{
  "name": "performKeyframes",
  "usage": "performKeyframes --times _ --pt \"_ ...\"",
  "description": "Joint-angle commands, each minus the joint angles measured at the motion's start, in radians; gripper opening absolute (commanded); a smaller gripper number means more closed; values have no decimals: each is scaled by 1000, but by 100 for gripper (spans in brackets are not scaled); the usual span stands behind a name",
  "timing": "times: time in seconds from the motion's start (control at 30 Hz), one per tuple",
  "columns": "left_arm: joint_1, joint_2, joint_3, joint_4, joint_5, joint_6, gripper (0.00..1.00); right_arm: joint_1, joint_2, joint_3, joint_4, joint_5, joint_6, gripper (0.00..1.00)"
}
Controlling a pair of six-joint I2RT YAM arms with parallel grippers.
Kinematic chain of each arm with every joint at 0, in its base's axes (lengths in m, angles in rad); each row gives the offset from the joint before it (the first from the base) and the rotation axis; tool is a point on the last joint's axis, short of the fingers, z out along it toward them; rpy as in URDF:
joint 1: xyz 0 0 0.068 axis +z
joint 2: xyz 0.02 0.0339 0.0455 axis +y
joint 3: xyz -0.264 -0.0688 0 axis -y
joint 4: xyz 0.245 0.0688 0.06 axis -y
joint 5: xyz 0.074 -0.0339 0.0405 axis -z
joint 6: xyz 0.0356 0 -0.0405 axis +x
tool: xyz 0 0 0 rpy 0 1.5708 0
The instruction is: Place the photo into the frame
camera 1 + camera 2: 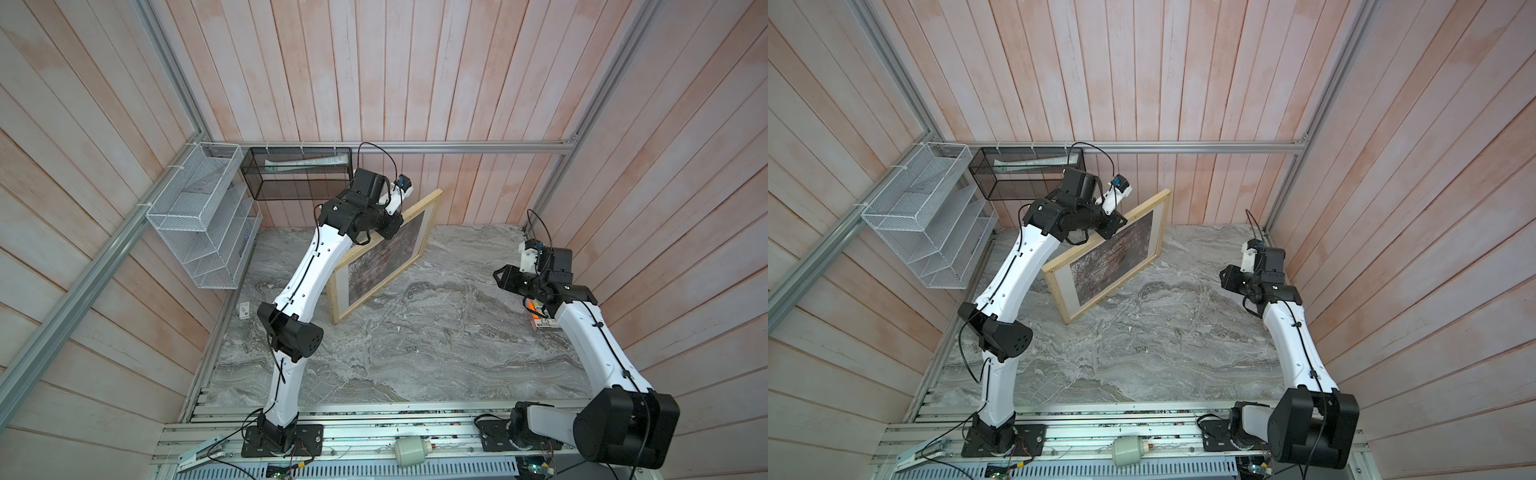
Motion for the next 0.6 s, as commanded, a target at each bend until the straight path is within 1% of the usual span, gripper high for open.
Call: performKeyframes --times 0.0,0.13,0.3,0.43,0.57 --pt "3 -50 38 90 61 -50 0 -6 14 -12 15 -27 10 45" --pt "23 -49 40 82 73 -67 0 -7 16 -13 20 -33 12 45" --pt "24 -41 22 74 59 -63 1 -6 20 -22 34 -51 19 45" --pt "24 -38 11 74 52 -63 13 -6 25 -27 43 -63 24 45" --pt "24 -38 4 74 41 -59 18 -5 26 -27 43 -62 24 45"
